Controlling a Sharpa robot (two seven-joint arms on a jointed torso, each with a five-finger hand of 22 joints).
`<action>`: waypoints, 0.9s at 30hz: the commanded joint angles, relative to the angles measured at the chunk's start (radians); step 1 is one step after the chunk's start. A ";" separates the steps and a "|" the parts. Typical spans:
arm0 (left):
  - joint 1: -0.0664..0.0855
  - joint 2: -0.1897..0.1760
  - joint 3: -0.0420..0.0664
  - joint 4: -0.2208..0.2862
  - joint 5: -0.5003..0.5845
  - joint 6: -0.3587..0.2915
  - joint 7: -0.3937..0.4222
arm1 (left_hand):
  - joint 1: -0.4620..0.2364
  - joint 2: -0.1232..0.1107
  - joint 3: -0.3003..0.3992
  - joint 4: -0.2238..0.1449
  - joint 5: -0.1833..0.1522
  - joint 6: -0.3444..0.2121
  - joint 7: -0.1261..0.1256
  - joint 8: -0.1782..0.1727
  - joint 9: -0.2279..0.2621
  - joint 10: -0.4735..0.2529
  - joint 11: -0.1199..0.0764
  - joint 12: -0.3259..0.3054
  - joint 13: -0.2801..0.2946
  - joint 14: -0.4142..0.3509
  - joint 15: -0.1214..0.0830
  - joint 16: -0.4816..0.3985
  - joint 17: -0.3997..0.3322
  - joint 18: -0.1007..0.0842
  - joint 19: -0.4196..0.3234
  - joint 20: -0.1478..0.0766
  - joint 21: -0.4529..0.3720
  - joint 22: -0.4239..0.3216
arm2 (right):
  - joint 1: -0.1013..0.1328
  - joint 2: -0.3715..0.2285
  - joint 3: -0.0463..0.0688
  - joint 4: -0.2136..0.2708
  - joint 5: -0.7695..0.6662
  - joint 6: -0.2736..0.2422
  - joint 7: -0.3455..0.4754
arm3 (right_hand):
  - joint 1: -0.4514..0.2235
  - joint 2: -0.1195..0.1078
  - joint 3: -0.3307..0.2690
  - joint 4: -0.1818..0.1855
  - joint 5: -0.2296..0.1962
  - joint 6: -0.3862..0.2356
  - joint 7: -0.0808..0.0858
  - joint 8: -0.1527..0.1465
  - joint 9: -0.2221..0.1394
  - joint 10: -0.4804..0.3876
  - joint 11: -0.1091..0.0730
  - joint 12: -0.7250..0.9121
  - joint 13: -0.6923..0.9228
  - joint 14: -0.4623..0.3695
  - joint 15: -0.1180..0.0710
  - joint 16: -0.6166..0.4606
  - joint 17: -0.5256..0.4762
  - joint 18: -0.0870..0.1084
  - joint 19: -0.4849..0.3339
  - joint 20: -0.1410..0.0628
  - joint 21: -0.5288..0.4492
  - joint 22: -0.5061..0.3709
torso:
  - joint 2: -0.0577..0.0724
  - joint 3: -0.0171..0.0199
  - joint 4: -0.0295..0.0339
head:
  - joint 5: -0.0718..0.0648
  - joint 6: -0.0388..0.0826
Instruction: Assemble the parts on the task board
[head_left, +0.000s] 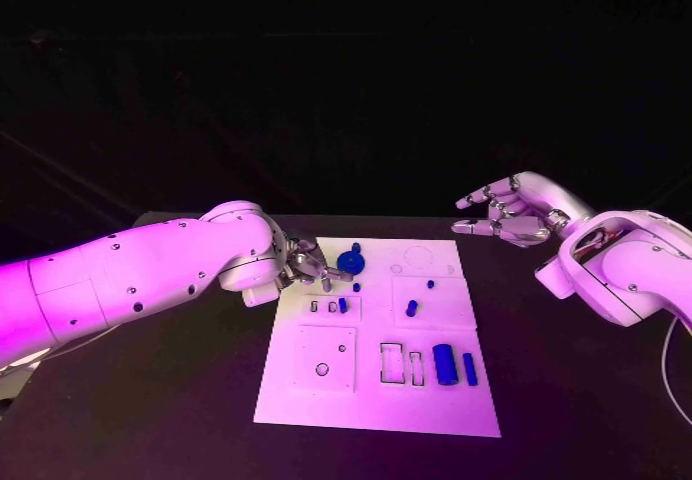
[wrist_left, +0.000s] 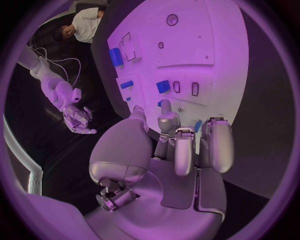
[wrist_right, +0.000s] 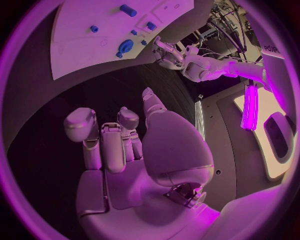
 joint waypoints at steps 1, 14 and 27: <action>0.003 0.033 -0.005 -0.029 -0.042 0.068 -0.037 | -0.001 0.013 -0.011 0.000 -0.005 -0.009 -0.003 0.010 0.011 0.008 -0.004 0.007 0.006 0.103 -0.007 0.002 0.263 -0.011 0.017 -0.006 0.005 0.006 | 0.001 0.004 0.000 -0.007 0.015 0.018 -0.020 | -0.002 0.008 -0.005 0.000 -0.001 0.004 -0.001 0.003 0.001 -0.002 -0.002 -0.003 -0.001 0.049 -0.005 -0.005 0.018 0.020 -0.005 -0.003 -0.005 -0.002 | 0.000 -0.0014 -0.0012 | 0.001 -0.002; 0.004 0.100 -0.024 -0.094 -0.081 0.109 -0.049 | 0.007 0.023 -0.029 -0.001 -0.004 -0.018 -0.005 0.027 0.031 0.011 -0.005 0.013 0.015 0.103 -0.008 0.002 0.263 -0.014 0.022 -0.008 0.013 0.021 | 0.001 0.013 -0.001 -0.023 0.016 0.025 -0.026 | 0.001 0.012 -0.008 0.001 0.007 0.004 -0.002 0.004 0.001 -0.003 -0.003 -0.006 -0.004 0.049 -0.006 -0.008 0.016 0.020 -0.007 -0.003 -0.009 -0.006 | 0.002 -0.0018 -0.0010 | -0.001 -0.010; 0.004 0.105 -0.025 -0.099 -0.089 0.134 -0.052 | 0.017 0.033 -0.041 -0.002 -0.004 -0.022 -0.007 0.043 0.048 0.020 -0.008 0.025 0.029 0.103 -0.010 0.002 0.263 -0.016 0.025 -0.009 0.019 0.032 | 0.000 0.019 -0.002 -0.036 0.016 0.027 -0.027 | 0.002 0.014 -0.009 0.002 0.010 0.005 -0.002 0.005 0.001 -0.003 -0.003 -0.006 -0.005 0.049 -0.006 -0.008 0.016 0.020 -0.006 -0.004 -0.010 -0.007 | 0.003 -0.0020 0.0003 | -0.002 -0.016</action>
